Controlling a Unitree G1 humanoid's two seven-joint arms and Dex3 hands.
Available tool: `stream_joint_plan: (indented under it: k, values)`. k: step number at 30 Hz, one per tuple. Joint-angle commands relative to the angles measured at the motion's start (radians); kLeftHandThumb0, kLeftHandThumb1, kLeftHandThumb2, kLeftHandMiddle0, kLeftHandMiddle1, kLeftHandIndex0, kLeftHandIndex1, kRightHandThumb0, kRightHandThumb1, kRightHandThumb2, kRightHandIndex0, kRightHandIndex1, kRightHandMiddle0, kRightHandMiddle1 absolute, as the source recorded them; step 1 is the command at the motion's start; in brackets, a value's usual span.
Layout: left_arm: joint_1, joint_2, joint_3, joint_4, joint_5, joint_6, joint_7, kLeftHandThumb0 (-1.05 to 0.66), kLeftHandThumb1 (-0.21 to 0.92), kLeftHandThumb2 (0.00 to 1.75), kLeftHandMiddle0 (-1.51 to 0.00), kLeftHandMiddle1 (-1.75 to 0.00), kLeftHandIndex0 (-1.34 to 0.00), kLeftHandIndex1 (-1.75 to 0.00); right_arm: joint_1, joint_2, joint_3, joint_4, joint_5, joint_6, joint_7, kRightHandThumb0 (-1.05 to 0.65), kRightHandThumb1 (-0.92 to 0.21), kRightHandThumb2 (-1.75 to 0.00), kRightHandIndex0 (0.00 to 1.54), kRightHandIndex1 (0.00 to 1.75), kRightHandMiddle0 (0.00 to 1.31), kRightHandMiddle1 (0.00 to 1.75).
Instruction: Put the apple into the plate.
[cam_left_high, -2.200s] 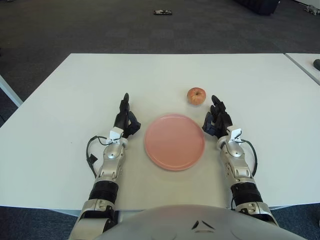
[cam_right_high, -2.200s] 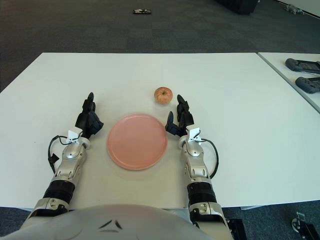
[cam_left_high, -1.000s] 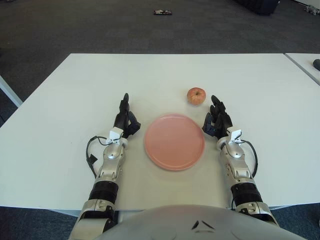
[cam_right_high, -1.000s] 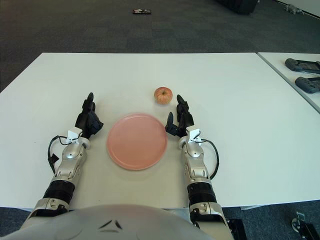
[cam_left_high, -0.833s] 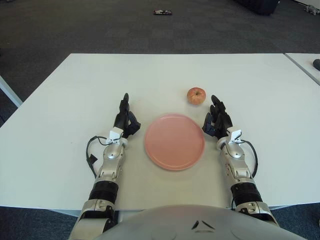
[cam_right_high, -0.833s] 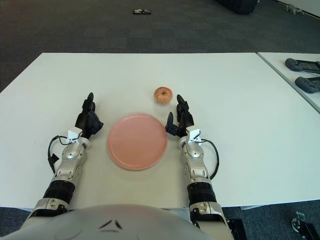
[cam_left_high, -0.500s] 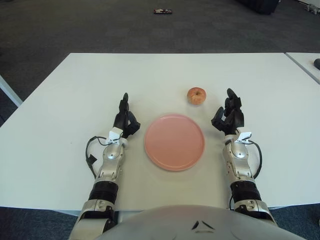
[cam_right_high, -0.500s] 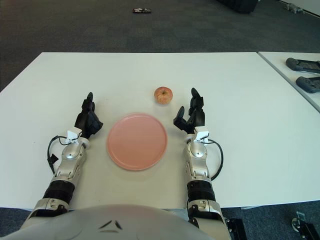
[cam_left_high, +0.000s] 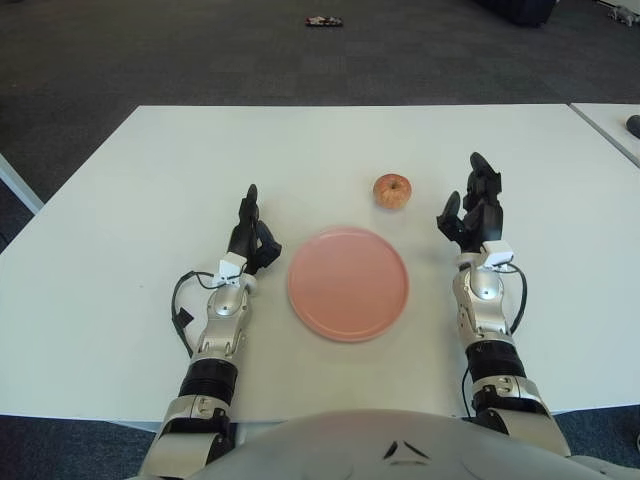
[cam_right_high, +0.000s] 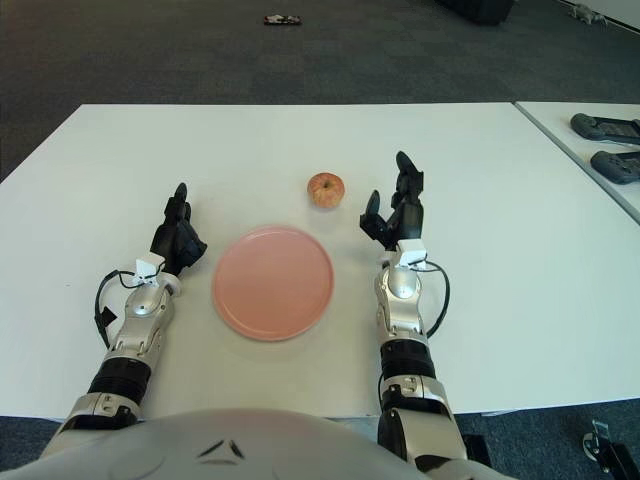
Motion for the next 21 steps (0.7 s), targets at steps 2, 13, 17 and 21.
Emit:
stream_joint_plan:
  k: [2,13,17,21]
  values:
    - [-0.002,-0.004,-0.002,0.021,0.001,0.015,-0.001,-1.02,0.92,1.22,-0.04,0.0,0.0,-0.18,-0.212,-0.104,0.011,-0.011,-0.06,0.015,0.01,-0.72,-0.88,-0.39,0.01,0.0,0.0,0.04]
    - [-0.002,-0.009,-0.004,0.012,-0.004,0.022,-0.004,-1.01,0.92,1.22,-0.03,0.0,0.0,-0.17,-0.414,-0.187,0.023,0.232,-0.078,-0.048,-0.022,-0.85,-0.92,-0.37,0.0,0.0,0.0,0.0]
    - [-0.004,-0.009,-0.007,0.021,-0.003,0.011,-0.007,-1.01,0.92,1.22,-0.02,0.0,0.0,-0.16,-0.5,-0.176,0.072,0.332,-0.14,-0.054,-0.07,-0.89,-0.92,-0.42,0.0,0.0,0.0,0.0]
    - [-0.007,-0.005,-0.01,0.028,0.0,0.002,-0.011,-1.01,0.92,1.22,-0.01,0.0,0.0,-0.14,-0.54,-0.166,0.117,0.328,-0.171,-0.01,-0.062,-0.94,-0.92,-0.43,0.0,0.0,0.0,0.0]
